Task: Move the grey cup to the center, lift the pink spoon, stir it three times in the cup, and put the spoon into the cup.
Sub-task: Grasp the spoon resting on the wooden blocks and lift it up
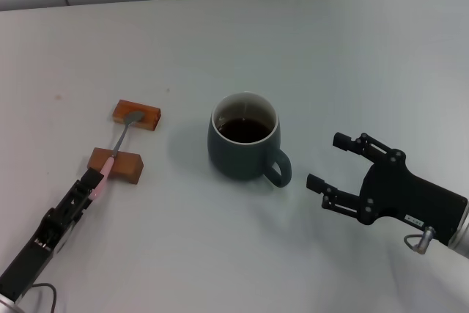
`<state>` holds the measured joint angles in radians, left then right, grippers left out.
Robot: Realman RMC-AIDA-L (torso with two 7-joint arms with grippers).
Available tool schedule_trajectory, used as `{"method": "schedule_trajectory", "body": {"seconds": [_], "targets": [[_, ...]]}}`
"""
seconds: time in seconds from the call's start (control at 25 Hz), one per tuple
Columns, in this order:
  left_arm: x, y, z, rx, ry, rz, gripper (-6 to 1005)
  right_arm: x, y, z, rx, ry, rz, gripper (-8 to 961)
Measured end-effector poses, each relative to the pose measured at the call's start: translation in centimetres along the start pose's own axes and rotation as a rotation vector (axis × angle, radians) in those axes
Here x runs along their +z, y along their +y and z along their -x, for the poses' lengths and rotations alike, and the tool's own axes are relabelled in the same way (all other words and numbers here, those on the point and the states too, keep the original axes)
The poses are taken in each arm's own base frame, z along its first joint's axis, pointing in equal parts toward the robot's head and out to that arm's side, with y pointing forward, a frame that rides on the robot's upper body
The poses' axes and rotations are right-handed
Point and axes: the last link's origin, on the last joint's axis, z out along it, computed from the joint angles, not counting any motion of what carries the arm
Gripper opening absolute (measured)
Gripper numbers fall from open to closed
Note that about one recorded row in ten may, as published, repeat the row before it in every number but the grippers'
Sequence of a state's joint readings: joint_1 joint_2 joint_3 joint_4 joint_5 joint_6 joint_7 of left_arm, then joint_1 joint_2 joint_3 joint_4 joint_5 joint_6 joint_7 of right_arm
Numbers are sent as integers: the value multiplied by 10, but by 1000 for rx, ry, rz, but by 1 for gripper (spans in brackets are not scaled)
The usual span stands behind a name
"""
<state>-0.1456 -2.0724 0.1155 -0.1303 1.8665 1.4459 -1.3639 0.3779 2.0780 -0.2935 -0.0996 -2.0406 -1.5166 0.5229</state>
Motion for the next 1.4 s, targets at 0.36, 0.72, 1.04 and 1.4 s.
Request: {"method": "schedule_trajectory", "body": {"seconds": [0.36, 0.72, 1.04, 1.4], "targets": [[5, 1, 1, -20, 0, 0, 863, -1, -3, 0, -14, 11, 1, 841], [13, 2, 2, -43, -12, 3, 862, -1, -3, 0, -14, 13, 1, 841], [13, 2, 2, -49, -14, -2, 859, -2, -5, 0, -21, 17, -2, 841], [15, 3, 4, -61, -15, -1, 803, -1, -5, 0, -23, 17, -2, 841]]}}
